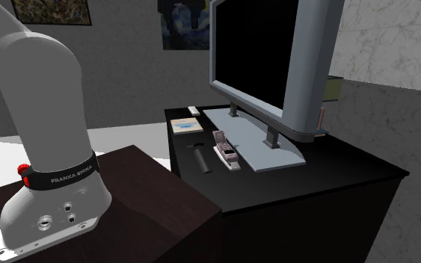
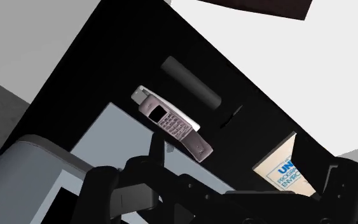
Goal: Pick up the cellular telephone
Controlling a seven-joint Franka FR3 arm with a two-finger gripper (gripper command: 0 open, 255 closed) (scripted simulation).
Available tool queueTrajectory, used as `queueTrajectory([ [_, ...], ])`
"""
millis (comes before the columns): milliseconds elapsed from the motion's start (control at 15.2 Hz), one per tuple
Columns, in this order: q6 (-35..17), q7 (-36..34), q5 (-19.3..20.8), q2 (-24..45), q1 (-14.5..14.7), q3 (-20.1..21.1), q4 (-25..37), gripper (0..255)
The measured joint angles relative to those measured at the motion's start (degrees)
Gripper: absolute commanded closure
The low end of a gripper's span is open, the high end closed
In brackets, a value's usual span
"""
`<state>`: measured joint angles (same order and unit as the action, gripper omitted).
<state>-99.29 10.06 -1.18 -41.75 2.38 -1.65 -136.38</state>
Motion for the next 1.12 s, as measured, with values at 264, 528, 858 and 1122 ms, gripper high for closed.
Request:
queueTrajectory([
  [264, -7.9, 4.3, 0.7, 4.8, 1.0, -1.2, -3.8, 0],
  [528, -15.0, 8.6, 1.3, 10.6, 1.9, -2.4, -5.7, 0],
  [858, -24.2, 14.2, 1.6, 19.8, 3.1, -3.9, -6.5, 0],
  [1122, -30.9, 18.7, 1.2, 28.1, 4.1, -4.8, -5.4, 0],
])
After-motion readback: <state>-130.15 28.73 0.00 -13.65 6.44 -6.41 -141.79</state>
